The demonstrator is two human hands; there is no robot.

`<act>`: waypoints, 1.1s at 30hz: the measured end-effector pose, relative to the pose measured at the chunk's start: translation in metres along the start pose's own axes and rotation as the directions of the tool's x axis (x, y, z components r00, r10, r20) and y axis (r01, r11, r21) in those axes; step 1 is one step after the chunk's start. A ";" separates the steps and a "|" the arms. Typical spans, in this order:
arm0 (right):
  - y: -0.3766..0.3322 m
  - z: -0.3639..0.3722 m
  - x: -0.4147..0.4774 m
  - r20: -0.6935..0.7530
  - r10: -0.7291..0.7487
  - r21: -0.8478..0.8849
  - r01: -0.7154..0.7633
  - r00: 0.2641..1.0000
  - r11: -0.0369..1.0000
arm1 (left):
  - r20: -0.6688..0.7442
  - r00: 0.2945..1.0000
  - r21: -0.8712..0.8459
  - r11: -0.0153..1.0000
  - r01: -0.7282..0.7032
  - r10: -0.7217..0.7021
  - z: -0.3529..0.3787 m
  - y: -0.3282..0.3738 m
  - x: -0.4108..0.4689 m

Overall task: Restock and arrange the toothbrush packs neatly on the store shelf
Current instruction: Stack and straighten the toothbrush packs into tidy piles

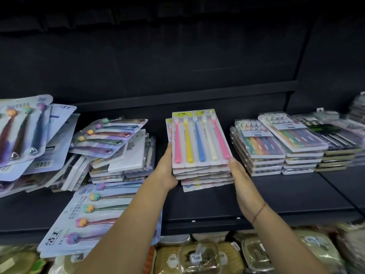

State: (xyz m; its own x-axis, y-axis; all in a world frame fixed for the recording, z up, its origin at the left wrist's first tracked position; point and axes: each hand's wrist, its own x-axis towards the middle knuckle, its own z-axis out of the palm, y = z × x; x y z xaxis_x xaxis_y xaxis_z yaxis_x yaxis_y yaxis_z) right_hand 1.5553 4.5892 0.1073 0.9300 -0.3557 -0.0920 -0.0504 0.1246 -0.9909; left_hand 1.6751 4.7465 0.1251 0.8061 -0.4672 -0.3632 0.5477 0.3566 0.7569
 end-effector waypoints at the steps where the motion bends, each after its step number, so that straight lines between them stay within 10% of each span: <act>1: 0.001 -0.001 0.002 -0.003 0.005 0.014 -0.005 1.000 1.000 | 0.021 1.000 -0.007 1.000 -0.006 0.006 0.003 -0.002 0.003; 19: 0.011 0.006 -0.037 -0.508 0.087 0.266 0.061 0.857 0.962 | -0.098 0.988 0.392 0.917 -0.072 0.120 0.035 -0.005 -0.030; 21: 0.009 0.030 -0.056 -0.400 0.094 0.303 0.035 0.912 0.952 | -0.113 0.904 0.583 0.764 -0.276 0.413 0.015 -0.001 -0.063; 23: 0.008 0.060 -0.056 -0.166 0.126 0.314 -0.068 0.978 0.947 | -0.047 0.637 0.713 0.472 -0.519 0.770 -0.010 0.008 -0.105; 26: -0.009 0.110 -0.033 0.135 0.221 0.231 -0.248 0.966 0.941 | 0.092 0.277 0.942 0.006 -0.335 0.956 -0.052 0.035 -0.131; 30: -0.021 0.168 0.009 0.318 0.337 0.023 -0.363 0.886 0.932 | 0.141 0.485 0.990 -0.118 -0.079 0.863 -0.098 0.074 -0.113; 33: -0.018 0.195 0.028 0.344 0.414 0.017 -0.447 0.843 0.895 | 0.237 0.512 0.969 -0.237 -0.066 0.826 -0.118 0.088 -0.100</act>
State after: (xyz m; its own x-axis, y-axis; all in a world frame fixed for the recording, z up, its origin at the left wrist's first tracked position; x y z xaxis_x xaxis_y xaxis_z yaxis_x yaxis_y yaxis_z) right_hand 1.6532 4.7571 0.1420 0.8881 0.0704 -0.4542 -0.4541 0.2866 -0.8436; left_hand 1.6693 4.9201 0.1639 0.8116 -0.1362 0.5681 -0.4004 -0.8378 0.3711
